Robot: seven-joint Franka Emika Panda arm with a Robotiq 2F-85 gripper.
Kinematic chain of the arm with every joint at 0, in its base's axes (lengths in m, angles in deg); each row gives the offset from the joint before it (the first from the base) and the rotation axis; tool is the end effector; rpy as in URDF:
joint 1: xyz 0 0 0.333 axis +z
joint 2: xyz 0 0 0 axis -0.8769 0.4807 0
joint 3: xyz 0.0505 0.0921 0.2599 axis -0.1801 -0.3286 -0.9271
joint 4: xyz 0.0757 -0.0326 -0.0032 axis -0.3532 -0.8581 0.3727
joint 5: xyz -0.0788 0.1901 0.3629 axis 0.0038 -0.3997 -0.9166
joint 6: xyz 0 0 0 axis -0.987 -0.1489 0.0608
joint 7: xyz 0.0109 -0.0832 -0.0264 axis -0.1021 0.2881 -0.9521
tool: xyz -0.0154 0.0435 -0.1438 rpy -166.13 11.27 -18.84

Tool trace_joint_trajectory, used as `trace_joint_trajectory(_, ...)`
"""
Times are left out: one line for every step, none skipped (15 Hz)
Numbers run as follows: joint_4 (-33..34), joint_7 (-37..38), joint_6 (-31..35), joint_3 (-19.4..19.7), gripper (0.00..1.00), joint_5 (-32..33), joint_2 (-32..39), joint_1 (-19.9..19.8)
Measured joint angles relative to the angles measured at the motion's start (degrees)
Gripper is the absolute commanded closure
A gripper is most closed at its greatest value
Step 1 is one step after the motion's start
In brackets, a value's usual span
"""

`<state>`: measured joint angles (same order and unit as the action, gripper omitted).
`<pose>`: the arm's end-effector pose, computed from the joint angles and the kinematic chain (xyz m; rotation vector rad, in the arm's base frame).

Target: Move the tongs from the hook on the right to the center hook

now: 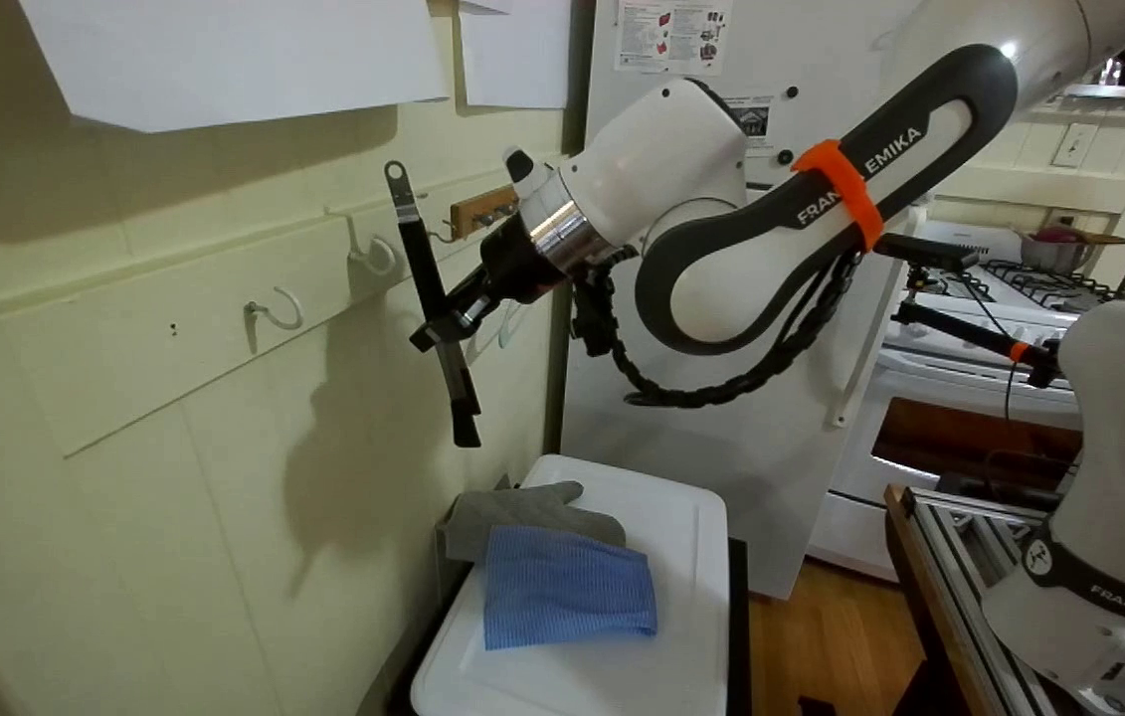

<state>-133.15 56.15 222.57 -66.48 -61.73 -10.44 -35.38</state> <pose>0.6551 0.0969 0.3419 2.8170 0.3481 1.2938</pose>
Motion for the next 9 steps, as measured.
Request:
trace_joint_trajectory(0.9, 0.7, -0.3, 1.1, 0.98, 0.1, 0.6, 1.3)
trace_joint_trajectory(1.8, 1.3, -0.7, 2.0, 0.98, 0.1, 1.2, 2.4)
trace_joint_trajectory(2.6, 2.1, -1.1, 2.8, 0.98, 0.1, 1.9, 3.5)
trace_joint_trajectory(3.4, 2.8, -1.5, 3.6, 0.98, 0.1, 2.5, 4.4)
trace_joint_trajectory(4.2, 3.6, -2.0, 4.3, 0.98, 0.1, 3.1, 5.2)
trace_joint_trajectory(4.9, 4.5, -2.3, 5.0, 0.98, 0.1, 3.6, 5.9)
trace_joint_trajectory(5.4, 5.1, -2.5, 5.6, 0.98, 0.1, 4.0, 6.5)
trace_joint_trajectory(5.9, 5.8, -2.7, 6.3, 0.98, 0.1, 4.4, 7.1)
trace_joint_trajectory(6.4, 6.4, -3.1, 7.0, 0.98, 0.1, 4.8, 7.7)
